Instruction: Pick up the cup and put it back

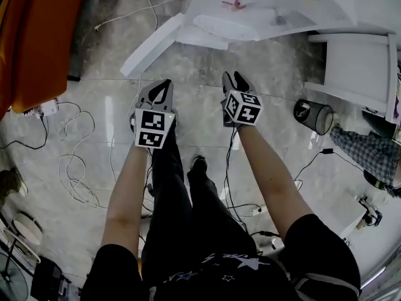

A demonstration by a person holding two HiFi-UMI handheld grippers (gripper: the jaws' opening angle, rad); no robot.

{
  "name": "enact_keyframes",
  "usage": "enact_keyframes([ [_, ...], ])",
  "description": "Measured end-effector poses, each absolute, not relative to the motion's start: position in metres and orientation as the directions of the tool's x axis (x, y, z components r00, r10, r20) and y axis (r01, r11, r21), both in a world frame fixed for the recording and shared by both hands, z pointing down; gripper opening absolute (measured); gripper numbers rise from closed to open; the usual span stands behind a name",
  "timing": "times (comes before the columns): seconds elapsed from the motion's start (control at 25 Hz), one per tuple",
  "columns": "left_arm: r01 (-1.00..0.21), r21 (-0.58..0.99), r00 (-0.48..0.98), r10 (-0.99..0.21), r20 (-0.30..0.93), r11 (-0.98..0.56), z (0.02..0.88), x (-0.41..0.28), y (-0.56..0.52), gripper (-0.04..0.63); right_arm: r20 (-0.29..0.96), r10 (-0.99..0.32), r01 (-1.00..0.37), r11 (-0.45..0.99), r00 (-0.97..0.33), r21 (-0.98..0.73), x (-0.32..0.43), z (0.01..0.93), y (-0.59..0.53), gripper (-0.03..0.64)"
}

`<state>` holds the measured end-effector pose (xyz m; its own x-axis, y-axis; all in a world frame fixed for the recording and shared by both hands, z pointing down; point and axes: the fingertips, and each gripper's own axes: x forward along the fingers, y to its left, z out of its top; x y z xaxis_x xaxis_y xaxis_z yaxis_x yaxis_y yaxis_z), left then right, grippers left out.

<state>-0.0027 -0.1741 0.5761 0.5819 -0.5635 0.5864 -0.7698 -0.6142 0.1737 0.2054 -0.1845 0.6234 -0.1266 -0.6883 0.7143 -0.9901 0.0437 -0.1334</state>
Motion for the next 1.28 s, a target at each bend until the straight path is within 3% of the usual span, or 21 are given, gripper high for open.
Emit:
enact_keyframes([
  [0.52,-0.744,0.152,0.623,-0.593,0.511,-0.651,0.718,0.017,-0.219,0.010,0.644,-0.755,-0.991,0.127,-0.122,-0.039,0.240,0.813,-0.274,0.155],
  [0.96,-0.643,0.117,0.734,-0.565,0.377,-0.757,0.766,0.044,-0.268,0.010,0.583,-0.803,-0.992,0.116,-0.125,-0.053,0.237,0.885,-0.362,0.179],
  [1.28,-0.683,0.148,0.711,-0.604,0.361,-0.715,0.789,0.036,-0.279,0.010,0.583,-0.805,-0.993,0.110,-0.114,-0.042,0.240,0.907,-0.386,0.155],
])
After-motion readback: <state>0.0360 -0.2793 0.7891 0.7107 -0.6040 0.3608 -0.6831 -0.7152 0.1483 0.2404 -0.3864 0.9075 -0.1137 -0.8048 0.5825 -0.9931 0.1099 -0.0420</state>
